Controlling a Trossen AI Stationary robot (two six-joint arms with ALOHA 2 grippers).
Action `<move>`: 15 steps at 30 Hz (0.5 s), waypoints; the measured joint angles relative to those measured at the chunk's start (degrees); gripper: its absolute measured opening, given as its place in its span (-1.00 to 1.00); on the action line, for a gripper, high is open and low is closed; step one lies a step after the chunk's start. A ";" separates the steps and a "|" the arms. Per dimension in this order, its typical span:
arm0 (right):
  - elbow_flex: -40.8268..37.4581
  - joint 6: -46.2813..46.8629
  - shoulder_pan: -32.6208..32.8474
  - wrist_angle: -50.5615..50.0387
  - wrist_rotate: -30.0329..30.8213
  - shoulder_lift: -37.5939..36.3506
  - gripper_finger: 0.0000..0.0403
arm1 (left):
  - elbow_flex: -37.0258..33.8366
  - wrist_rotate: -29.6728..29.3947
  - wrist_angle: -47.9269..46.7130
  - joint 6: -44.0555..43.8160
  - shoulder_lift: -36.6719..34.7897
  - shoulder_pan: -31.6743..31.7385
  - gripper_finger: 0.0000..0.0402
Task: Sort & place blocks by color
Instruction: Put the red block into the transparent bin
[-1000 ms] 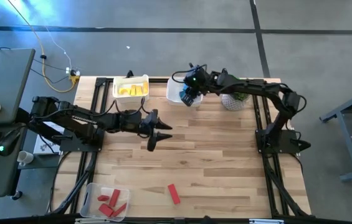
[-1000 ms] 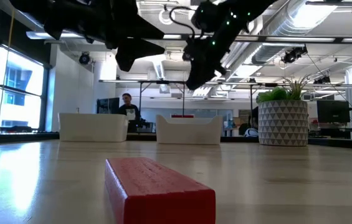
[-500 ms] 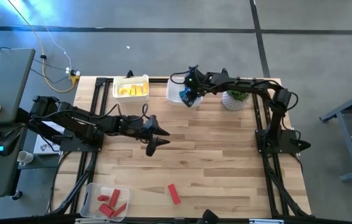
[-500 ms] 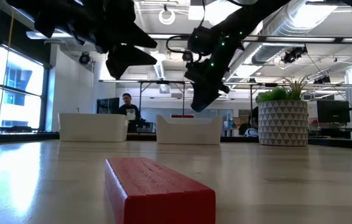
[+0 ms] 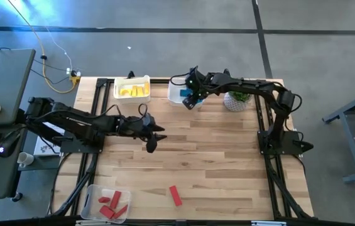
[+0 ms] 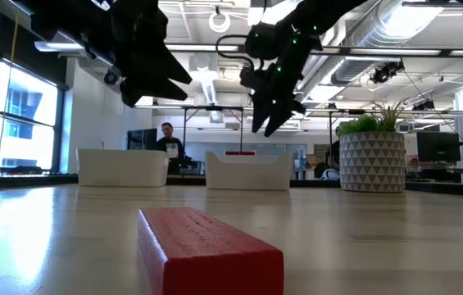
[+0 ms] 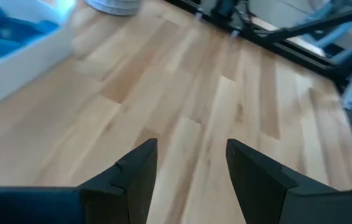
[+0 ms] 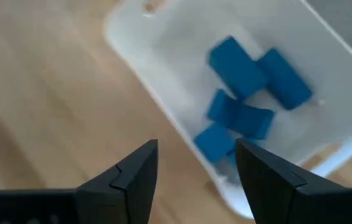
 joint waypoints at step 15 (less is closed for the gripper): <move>5.10 10.79 15.91 -3.09 -3.20 -0.35 -0.01 | 0.00 -13.78 -22.38 -9.23 -10.45 0.00 -0.10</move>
